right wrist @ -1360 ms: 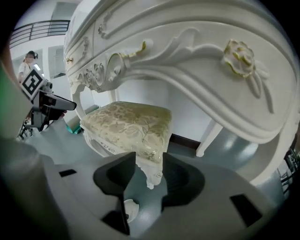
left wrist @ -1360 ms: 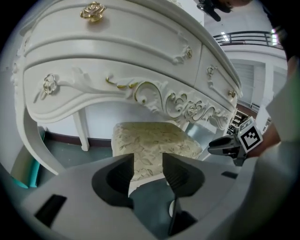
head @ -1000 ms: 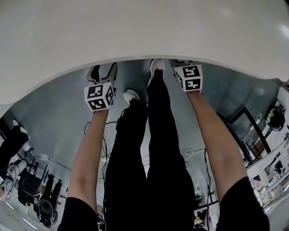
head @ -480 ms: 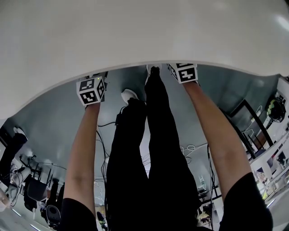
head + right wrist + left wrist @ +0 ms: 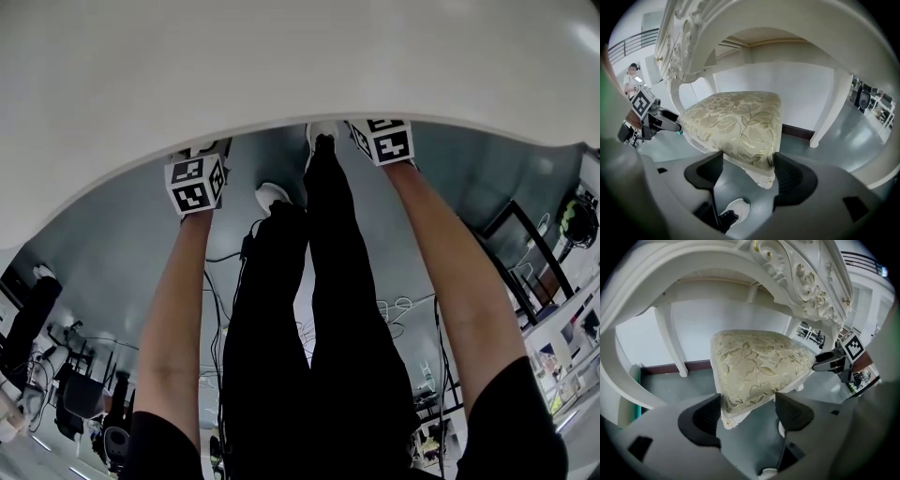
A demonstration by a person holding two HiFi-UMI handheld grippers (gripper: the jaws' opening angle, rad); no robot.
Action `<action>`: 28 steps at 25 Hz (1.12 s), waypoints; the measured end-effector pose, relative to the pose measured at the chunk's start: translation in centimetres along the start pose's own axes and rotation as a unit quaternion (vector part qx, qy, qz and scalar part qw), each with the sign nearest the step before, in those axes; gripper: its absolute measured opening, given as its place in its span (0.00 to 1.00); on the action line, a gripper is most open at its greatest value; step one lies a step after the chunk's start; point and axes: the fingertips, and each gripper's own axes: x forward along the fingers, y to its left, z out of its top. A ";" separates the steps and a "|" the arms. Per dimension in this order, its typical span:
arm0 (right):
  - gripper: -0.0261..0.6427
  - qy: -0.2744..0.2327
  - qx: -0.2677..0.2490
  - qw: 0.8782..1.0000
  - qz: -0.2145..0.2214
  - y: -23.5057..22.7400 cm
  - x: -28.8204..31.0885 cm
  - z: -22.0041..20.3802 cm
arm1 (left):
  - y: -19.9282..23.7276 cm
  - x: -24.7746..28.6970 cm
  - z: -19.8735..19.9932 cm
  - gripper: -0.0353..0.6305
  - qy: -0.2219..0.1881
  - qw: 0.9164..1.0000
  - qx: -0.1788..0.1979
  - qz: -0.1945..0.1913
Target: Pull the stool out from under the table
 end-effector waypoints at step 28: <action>0.54 -0.002 0.024 1.000 0.005 1.3 -1.0 -2.4 | -0.8 -1.2 -2.3 0.56 0.025 1.000 0.000 -0.006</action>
